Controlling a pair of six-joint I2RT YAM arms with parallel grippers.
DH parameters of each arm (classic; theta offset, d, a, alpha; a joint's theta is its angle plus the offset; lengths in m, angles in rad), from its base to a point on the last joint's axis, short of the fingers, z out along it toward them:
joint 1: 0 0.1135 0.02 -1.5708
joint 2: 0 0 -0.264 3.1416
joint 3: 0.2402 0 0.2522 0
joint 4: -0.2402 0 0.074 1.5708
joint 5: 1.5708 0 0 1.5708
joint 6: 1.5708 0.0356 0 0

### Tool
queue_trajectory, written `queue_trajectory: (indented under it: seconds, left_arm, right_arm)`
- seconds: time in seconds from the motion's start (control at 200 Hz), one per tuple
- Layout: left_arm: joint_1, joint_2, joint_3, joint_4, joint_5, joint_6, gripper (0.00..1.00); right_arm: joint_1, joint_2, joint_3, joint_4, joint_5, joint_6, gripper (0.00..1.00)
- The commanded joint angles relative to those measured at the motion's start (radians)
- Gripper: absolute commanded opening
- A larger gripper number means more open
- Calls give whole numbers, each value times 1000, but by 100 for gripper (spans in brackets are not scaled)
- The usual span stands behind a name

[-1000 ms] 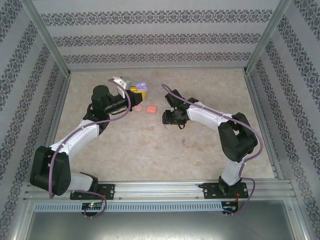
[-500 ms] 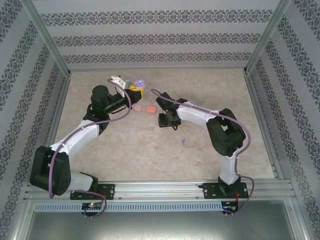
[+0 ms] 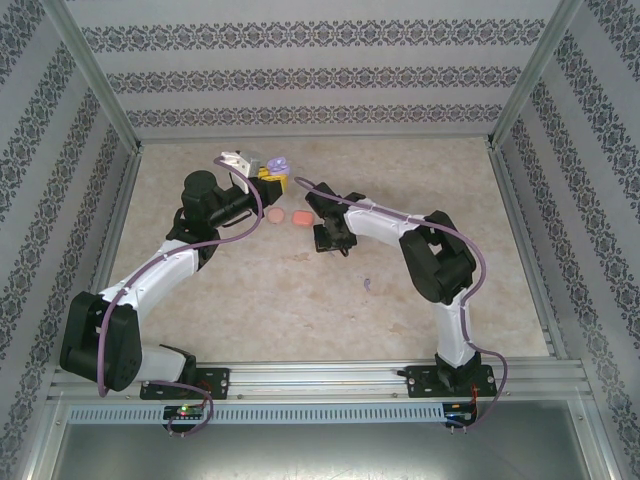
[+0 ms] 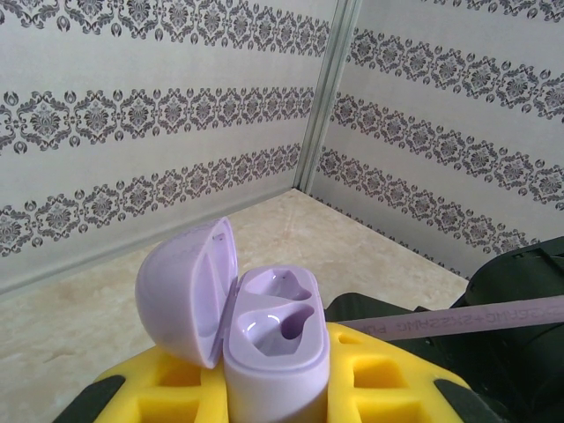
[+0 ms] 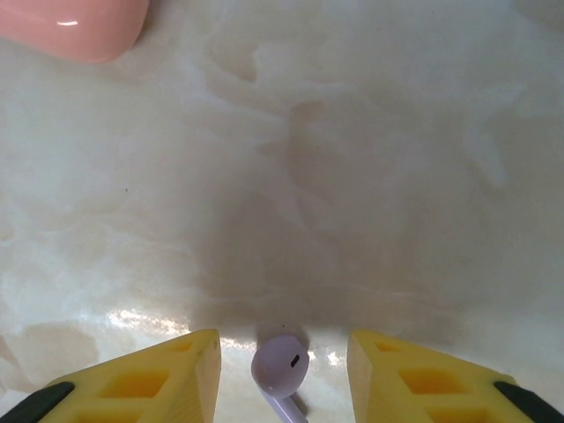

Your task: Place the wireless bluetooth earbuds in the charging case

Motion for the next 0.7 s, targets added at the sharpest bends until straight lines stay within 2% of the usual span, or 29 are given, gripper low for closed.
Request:
queue_trajectory:
  seconds: [0.0,0.694]
  left_arm:
    - [2,-24,22,39,-4,18,0]
    - [2,-36,12,33,-10,16,0]
  right_arm:
    - [16,27,25,-39,34,-22,42]
    - [30,58,15,-42,55,-20,38]
